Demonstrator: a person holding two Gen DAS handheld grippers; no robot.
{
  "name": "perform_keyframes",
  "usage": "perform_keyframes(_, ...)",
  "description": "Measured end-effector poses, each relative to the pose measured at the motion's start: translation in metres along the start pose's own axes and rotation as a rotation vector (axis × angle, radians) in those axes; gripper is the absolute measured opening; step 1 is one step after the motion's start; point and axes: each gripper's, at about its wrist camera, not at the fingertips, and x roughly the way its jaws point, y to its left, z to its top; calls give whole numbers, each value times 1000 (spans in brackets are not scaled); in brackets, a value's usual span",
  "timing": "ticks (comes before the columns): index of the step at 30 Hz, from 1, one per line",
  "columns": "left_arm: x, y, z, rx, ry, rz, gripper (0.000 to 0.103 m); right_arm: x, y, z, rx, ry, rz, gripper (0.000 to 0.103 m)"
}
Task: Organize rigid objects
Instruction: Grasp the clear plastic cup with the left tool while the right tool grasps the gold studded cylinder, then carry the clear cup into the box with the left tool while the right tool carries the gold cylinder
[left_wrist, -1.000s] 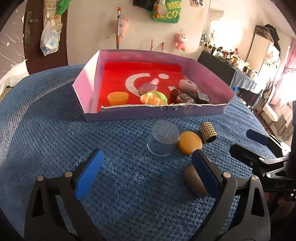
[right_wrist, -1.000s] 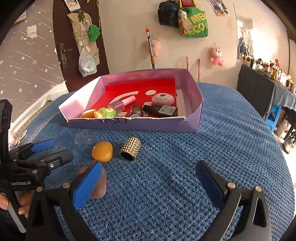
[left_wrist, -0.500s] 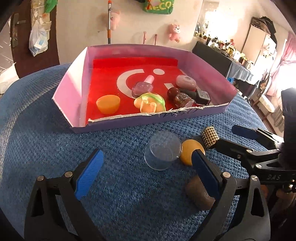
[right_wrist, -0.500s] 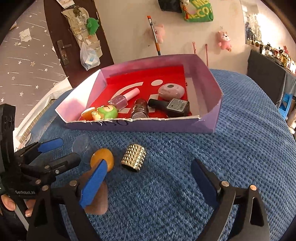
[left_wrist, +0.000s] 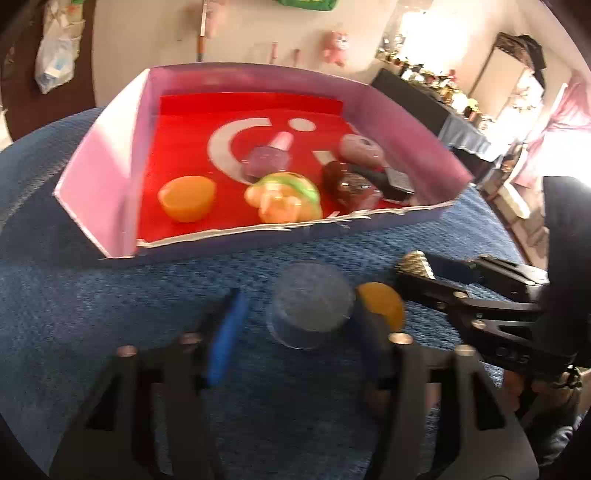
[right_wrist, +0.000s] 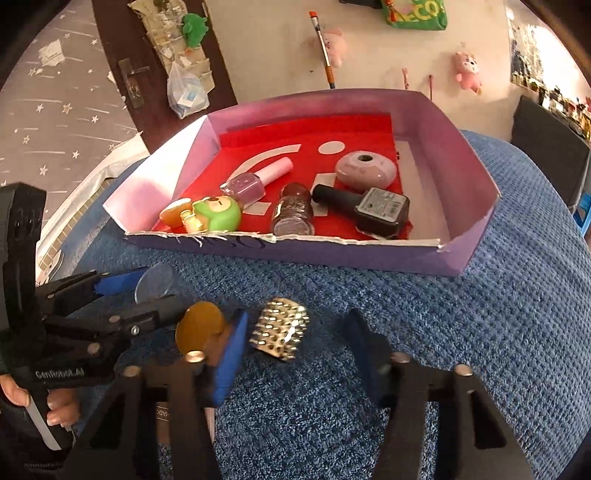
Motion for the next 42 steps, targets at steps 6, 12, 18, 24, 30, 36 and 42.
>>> perform_keyframes(6,-7,-8,0,27,-15,-3,38,-5,7,-2,-26,-1,42,29)
perform_keyframes(12,-12,-6,0,21,-26,3,38,-15,7,0,-26,-29,40,27)
perform_keyframes(18,-15,-7,0,25,-35,7,38,-16,6,-1,-21,-31,47,27)
perform_keyframes(24,-20,-8,1,21,-41,-1,38,-18,7,-1,-20,-35,53,27)
perform_keyframes(30,-41,-11,11,43,-86,-12,38,-33,9,6,-19,-79,96,27)
perform_keyframes(36,-53,1,43,29,-117,2,38,-46,9,35,-26,-121,111,27)
perform_keyframes(42,-41,17,86,45,-85,33,38,-35,10,78,-64,-112,115,27)
